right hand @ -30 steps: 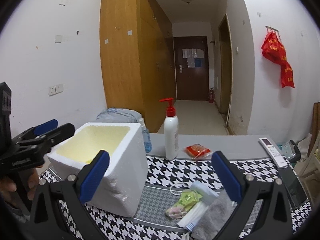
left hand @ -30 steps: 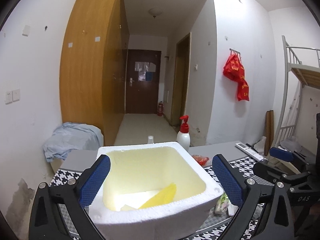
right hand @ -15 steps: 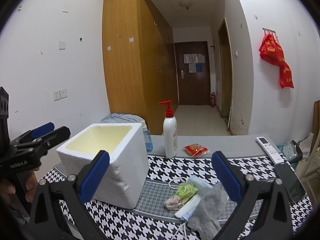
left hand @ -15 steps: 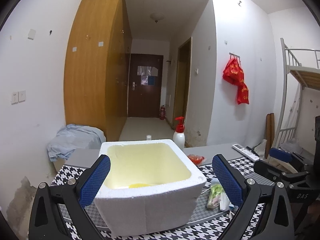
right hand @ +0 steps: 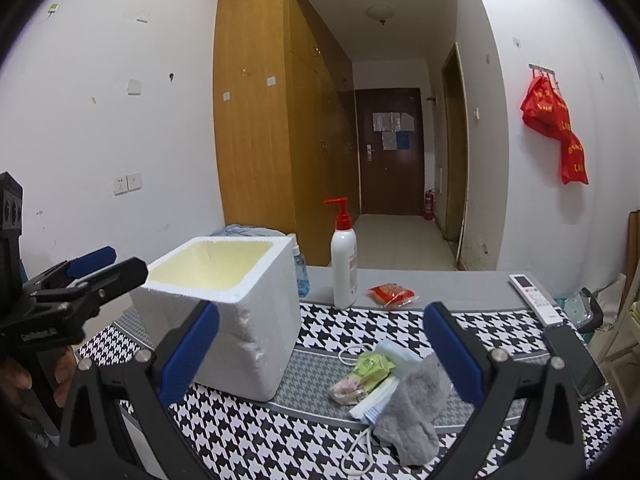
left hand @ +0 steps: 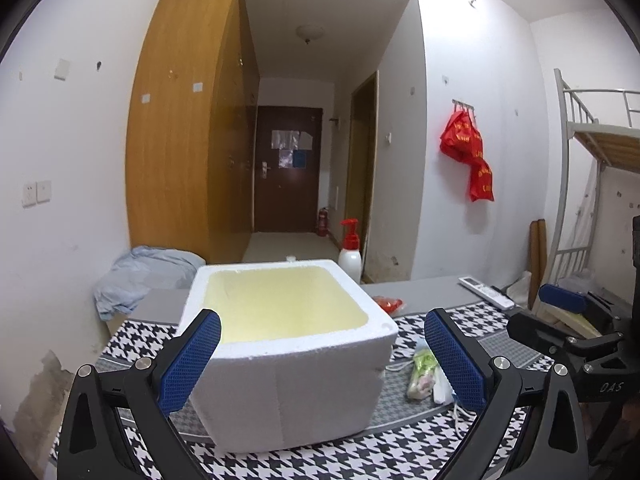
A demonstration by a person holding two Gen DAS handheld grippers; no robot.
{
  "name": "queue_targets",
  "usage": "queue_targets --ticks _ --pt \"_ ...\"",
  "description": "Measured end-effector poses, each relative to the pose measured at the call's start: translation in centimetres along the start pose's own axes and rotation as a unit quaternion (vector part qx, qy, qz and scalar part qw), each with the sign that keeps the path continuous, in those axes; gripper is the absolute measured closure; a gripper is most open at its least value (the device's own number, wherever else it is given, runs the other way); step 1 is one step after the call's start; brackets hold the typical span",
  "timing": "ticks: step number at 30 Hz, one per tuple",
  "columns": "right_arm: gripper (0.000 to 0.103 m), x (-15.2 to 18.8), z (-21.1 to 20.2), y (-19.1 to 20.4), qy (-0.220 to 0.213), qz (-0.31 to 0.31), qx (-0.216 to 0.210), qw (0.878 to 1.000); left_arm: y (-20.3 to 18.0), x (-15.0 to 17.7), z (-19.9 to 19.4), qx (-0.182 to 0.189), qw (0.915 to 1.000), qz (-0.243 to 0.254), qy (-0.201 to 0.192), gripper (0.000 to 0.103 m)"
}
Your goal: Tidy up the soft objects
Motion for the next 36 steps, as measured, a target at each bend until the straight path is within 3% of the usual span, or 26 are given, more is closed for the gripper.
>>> queue_targets --ticks 7,17,36 --pt "0.0 0.6 -0.8 -0.7 -0.005 0.007 0.008 1.0 -0.2 0.6 -0.4 0.008 0.9999 -0.003 -0.009 0.001" --pt "0.0 1.9 -1.0 -2.0 0.009 0.016 0.018 1.0 -2.6 2.4 0.0 0.047 0.9989 -0.001 0.006 0.001" --pt "0.0 3.2 -0.6 -4.4 0.026 0.032 0.048 0.998 -4.7 4.0 1.3 0.083 0.9963 0.004 0.021 0.001"
Point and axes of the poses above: each gripper's, at about its wrist camera, not at the fingertips, and z roughly the way its jaws point, y to its left, x to its underside, the point moved 3 cm from there along z, roughly the way its jaws point, and after that the axes turned 9 degrees about z, right-handed, at the moved point
